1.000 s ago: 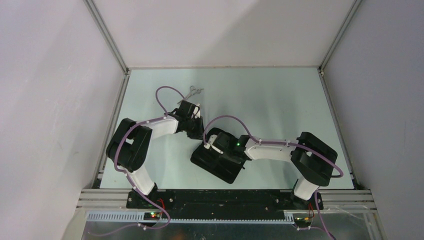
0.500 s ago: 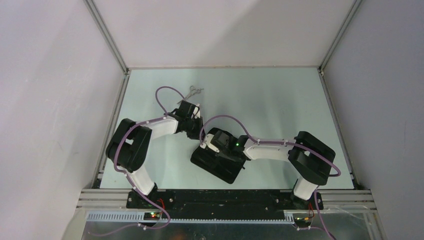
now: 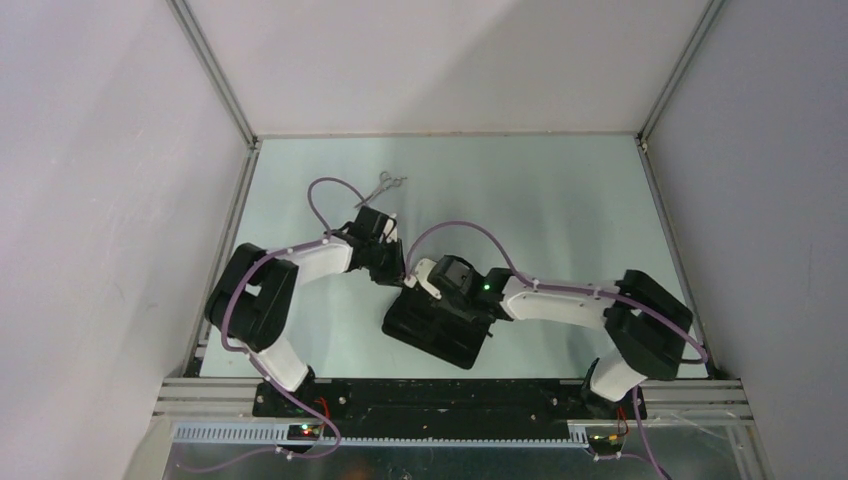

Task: Sort the hair-cutting tools
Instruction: Place the scissors in the hairdressing tool bag.

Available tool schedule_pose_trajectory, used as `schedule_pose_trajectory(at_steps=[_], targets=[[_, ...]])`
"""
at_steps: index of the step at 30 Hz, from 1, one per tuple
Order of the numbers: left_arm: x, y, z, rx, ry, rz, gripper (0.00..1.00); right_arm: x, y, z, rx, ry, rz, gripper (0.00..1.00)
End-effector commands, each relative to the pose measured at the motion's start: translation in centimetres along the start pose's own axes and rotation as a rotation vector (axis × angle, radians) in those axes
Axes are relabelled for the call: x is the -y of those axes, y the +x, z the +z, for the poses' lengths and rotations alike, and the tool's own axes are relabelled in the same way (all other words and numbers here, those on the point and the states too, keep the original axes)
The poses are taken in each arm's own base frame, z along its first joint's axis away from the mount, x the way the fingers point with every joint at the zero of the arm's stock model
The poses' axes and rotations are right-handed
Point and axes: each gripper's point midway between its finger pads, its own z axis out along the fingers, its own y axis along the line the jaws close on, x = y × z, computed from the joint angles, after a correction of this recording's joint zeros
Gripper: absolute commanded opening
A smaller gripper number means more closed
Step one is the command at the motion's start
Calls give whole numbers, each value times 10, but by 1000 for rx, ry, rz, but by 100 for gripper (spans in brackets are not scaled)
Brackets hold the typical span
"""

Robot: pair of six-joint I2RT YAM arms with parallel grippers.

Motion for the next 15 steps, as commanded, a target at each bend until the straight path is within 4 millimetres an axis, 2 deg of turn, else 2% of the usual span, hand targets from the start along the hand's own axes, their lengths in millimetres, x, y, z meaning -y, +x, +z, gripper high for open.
schedule_pose_trajectory(at_steps=[1, 5, 8, 13, 15], targets=[[0, 16, -8, -28, -10, 0, 25, 10, -19, -36, 115, 17, 111, 27], [-1, 23, -11, -32, -11, -5, 27, 24, -21, -62, 196, 54, 219, 32], [0, 28, -14, -33, -11, -9, 29, 45, -22, -82, 275, 99, 347, 37], [-1, 34, -24, -17, -32, -24, 38, 77, -8, -107, 406, 175, 565, 44], [-1, 31, -34, 21, -49, -30, 46, 86, -5, -119, 483, 183, 636, 50]])
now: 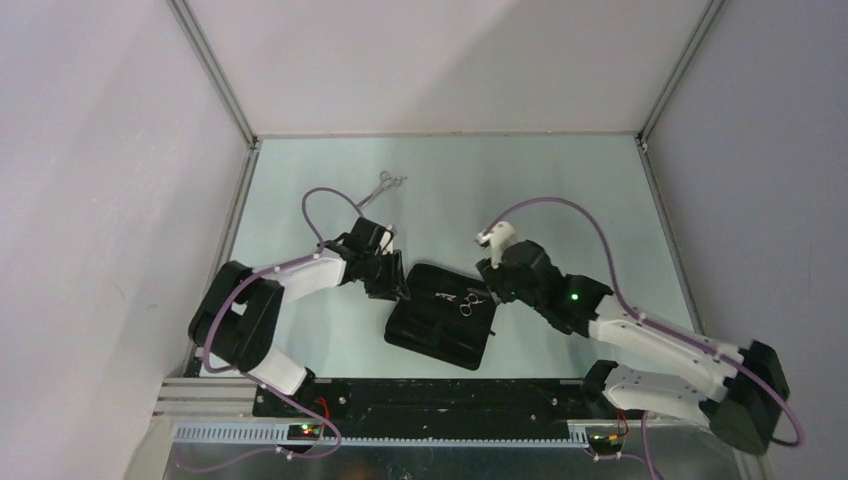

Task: Sort the hair-cutting tools
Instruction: Place the scissors in the hairdressing tool bag, then move the scissors to the center of the board.

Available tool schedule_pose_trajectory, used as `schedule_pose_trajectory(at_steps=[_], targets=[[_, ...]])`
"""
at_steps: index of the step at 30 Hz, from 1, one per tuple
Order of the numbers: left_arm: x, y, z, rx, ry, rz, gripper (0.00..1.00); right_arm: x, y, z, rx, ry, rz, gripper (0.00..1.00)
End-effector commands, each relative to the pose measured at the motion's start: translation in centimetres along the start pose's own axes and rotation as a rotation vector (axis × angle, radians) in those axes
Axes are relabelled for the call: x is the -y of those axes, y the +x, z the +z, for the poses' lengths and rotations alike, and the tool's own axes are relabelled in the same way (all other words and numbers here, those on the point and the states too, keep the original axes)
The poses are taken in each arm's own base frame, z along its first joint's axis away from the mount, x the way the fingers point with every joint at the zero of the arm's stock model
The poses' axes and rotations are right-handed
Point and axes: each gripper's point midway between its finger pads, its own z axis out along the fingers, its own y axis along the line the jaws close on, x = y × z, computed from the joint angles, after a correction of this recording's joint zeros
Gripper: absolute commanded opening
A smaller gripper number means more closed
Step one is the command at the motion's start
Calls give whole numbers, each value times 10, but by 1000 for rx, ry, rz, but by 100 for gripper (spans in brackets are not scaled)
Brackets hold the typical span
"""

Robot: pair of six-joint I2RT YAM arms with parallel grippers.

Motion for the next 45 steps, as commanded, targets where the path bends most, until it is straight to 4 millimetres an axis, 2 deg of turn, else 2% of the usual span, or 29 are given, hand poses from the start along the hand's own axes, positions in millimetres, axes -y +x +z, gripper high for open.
schedule_pose_trajectory(at_steps=[1, 2, 5, 6, 8, 10, 11, 12, 13, 14, 16, 17, 18, 19, 21, 25, 29, 32, 42, 45], targets=[[3, -4, -28, 80, -32, -18, 50, 21, -17, -19, 175, 28, 224, 52], [1, -6, -33, 98, -52, -25, 52, 28, -20, -21, 204, 37, 266, 57], [2, -22, -56, 189, -86, -12, 67, 38, -18, -30, 261, 26, 342, 60], [-1, -32, -66, 228, -122, -6, 70, 46, -19, -34, 288, 38, 382, 60], [-7, -50, -80, 277, -170, -5, 82, 58, -23, -40, 336, 72, 444, 61], [-12, -69, -91, 311, -198, -8, 89, 66, -25, -46, 379, 92, 488, 67], [-21, -81, -96, 340, -236, -23, 90, 70, -26, -48, 395, 100, 522, 78], [-21, -95, -101, 359, -250, -13, 92, 73, -23, -49, 405, 113, 540, 84], [-29, -106, -104, 380, -280, -23, 92, 76, -23, -50, 416, 121, 567, 93], [-29, -121, -106, 393, -296, -15, 92, 78, -20, -51, 422, 130, 581, 96], [-36, -148, -110, 423, -330, -21, 91, 80, -16, -51, 426, 137, 610, 99], [-36, -168, -119, 464, -341, -21, 90, 81, -16, -51, 431, 138, 619, 99], [-42, -175, -111, 449, -363, -25, 89, 80, -12, -49, 423, 136, 620, 99], [-47, -193, -110, 463, -384, -20, 89, 81, -12, -48, 422, 137, 626, 99], [-55, -216, -105, 463, -410, -4, 87, 79, -9, -46, 411, 125, 625, 99], [-70, -253, -87, 425, -451, 53, 82, 75, -9, -43, 398, 101, 627, 99], [-83, -273, -66, 351, -475, 126, 78, 74, -7, -43, 391, 92, 624, 99], [-89, -279, -51, 290, -465, 173, 76, 74, -4, -44, 381, 95, 625, 99], [-119, -280, -19, 161, -423, 111, 72, 71, 1, -49, 369, 77, 627, 99], [-126, -275, -7, 123, -399, 76, 70, 70, 2, -52, 369, 74, 628, 99]])
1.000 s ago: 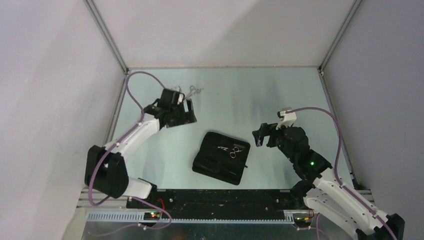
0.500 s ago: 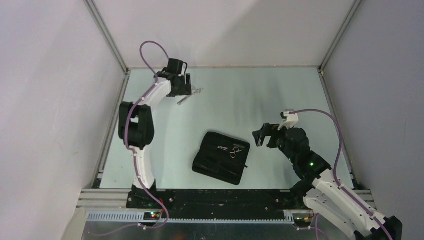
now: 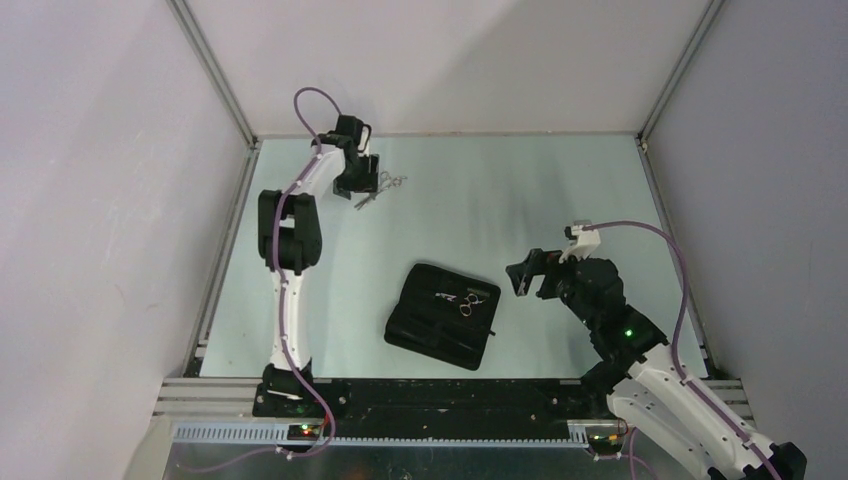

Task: Sort the hair-cutting tools
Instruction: Move the scissors to the center of the board.

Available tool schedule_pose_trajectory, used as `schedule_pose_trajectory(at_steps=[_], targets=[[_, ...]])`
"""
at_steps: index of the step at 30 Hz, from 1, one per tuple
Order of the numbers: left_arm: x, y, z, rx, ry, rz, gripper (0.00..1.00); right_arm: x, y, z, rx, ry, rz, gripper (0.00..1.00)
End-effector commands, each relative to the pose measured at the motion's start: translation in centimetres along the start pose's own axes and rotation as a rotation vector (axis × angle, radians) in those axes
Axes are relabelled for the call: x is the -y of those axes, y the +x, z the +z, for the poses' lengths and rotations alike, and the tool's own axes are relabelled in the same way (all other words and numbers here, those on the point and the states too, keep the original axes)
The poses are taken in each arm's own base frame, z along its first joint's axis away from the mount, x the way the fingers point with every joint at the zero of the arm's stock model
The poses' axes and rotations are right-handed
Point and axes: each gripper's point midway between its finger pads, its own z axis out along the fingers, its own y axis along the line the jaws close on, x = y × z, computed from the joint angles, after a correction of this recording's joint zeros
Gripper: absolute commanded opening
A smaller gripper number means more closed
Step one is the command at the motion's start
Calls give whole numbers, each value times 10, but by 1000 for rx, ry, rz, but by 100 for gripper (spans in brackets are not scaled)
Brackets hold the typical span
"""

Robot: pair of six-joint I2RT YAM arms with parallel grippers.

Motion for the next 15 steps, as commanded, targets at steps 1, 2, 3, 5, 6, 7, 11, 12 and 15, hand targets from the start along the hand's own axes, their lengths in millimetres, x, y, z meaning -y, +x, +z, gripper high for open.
schedule_pose_trajectory(at_steps=[1, 2, 3, 5, 6, 7, 11, 12, 15], targets=[[-4, 1, 6, -46, 40, -24, 70, -2, -5, -5, 17, -13, 19, 99], [-3, 6, 11, -66, 45, -33, 69, -2, -5, -6, 19, -13, 18, 99], [-1, 4, 10, -64, 59, -39, 68, -1, -5, -6, 20, -12, 18, 99], [4, 7, 12, -80, 80, -58, 67, -1, -6, -8, 24, -10, 18, 99], [6, 7, 12, -84, 86, -73, 67, -1, -6, -9, 28, -10, 18, 99], [8, 11, 13, -94, 95, -81, 65, -1, -7, -9, 28, -11, 18, 99], [14, 27, 20, -149, 110, -115, 58, -1, -6, -11, 28, -12, 19, 99], [16, 32, 20, -163, 110, -117, 52, -1, -7, -11, 29, -13, 20, 99], [22, 41, 18, -176, 103, -103, 43, -1, -7, -12, 31, -15, 21, 99]])
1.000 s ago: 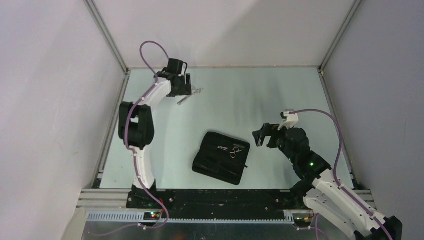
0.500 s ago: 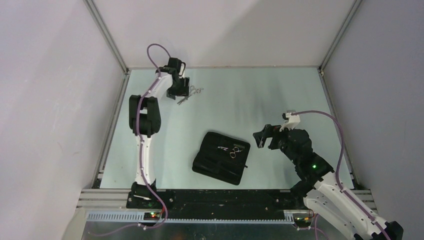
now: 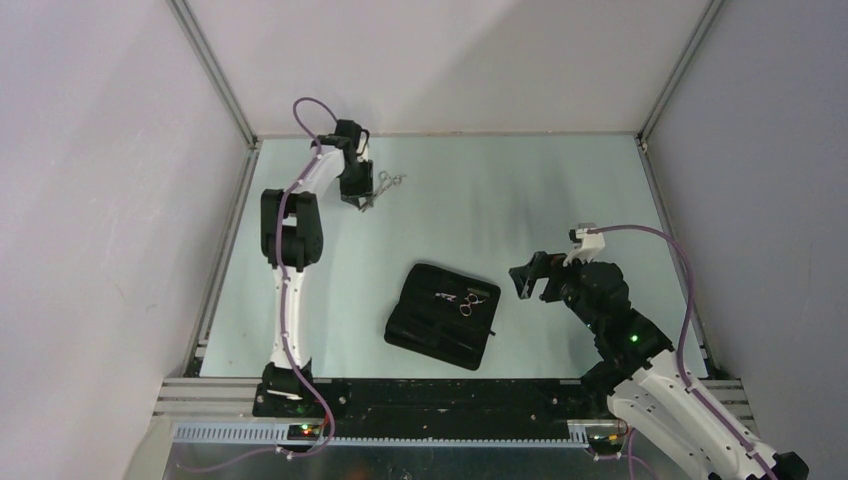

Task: Sort the hair-cutting tools
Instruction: Move the scissors to the center of the board.

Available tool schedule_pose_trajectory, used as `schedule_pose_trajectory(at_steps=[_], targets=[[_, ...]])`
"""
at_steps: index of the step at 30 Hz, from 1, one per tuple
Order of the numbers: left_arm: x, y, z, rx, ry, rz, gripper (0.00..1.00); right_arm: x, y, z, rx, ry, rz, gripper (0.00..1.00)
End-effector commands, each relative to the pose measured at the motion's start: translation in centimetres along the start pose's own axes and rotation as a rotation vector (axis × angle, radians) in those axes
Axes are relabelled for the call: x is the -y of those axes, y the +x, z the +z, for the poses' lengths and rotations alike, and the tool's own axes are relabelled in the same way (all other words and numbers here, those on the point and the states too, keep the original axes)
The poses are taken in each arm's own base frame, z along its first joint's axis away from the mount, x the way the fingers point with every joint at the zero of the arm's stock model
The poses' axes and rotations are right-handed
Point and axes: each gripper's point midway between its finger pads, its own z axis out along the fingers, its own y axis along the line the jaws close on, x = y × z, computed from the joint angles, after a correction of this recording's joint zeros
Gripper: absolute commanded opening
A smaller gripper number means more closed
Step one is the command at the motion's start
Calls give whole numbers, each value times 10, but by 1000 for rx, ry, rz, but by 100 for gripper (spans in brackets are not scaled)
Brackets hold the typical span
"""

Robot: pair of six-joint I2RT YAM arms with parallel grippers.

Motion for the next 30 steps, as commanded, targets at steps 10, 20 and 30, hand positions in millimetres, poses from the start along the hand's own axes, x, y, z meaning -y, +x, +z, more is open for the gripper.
schedule_pose_trajectory(at_steps=[10, 20, 30], targets=[[28, 73, -11, -126, -36, 69, 9, -4, -6, -4, 21, -20, 16, 98], [37, 161, -32, -175, -19, 9, 0, -25, 29, 5, -204, -121, -7, 89], [38, 243, -62, -179, 21, -44, 0, -14, 93, 29, -517, 106, -87, 84]])
